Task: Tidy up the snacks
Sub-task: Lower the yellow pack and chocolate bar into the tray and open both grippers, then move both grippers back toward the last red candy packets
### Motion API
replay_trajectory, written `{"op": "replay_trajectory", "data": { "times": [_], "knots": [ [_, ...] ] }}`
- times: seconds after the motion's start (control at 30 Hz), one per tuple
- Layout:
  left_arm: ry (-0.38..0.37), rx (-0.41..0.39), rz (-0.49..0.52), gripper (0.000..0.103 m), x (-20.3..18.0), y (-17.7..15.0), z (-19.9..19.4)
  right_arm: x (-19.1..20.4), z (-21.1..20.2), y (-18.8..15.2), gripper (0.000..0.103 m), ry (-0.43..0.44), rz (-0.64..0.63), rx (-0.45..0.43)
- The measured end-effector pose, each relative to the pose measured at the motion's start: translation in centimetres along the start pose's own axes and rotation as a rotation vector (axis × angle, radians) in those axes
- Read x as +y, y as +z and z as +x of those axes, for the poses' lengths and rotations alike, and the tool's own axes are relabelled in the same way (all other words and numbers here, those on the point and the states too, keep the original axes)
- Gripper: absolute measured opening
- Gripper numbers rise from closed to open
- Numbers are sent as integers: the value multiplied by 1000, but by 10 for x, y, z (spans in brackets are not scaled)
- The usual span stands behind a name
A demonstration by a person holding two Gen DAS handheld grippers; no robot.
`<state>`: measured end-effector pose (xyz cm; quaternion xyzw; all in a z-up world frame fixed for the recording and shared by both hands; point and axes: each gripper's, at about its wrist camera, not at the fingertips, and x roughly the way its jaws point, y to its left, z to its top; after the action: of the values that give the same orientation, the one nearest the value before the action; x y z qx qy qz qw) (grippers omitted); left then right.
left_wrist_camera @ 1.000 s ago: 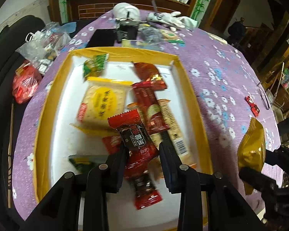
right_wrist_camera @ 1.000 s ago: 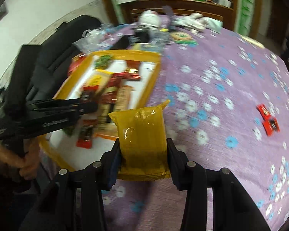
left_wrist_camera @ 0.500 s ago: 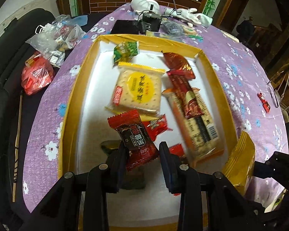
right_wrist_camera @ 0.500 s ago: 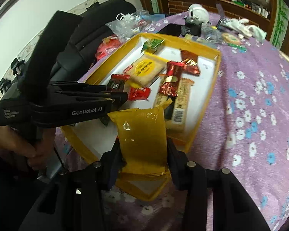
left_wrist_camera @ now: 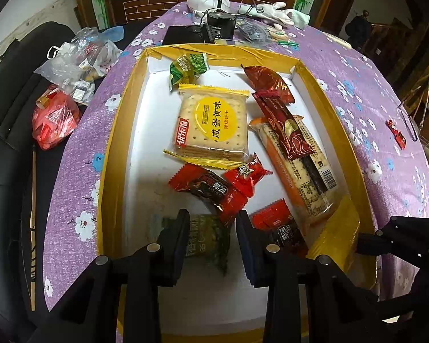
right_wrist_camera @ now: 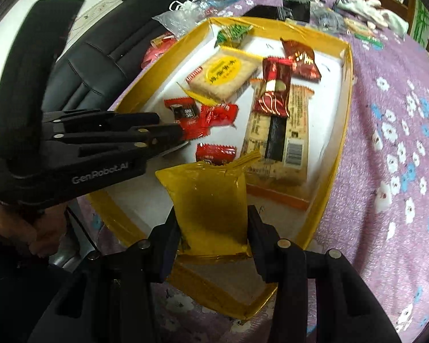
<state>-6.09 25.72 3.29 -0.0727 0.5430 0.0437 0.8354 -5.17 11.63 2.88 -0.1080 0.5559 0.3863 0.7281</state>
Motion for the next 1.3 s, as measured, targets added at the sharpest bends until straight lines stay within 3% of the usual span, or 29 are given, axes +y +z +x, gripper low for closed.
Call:
{"op": "replay_trajectory", "data": {
  "times": [0.43,0.63,0.93,1.3],
  "knots": [
    [8,2,-12,35,-4,3,1,-1,-9,-1,44,19,-22,-26],
    [5,-4,-24,35,-8,7,-3,-12,-30,-5,44,30,15,-102],
    [-21,-22,26,35,-37,16,-7,-57,-65,-15,44,-9,181,-195],
    [-69,-36,143,35,-93,24,-10,-133,-88,-53,44,-72,483,-210]
  ]
}}
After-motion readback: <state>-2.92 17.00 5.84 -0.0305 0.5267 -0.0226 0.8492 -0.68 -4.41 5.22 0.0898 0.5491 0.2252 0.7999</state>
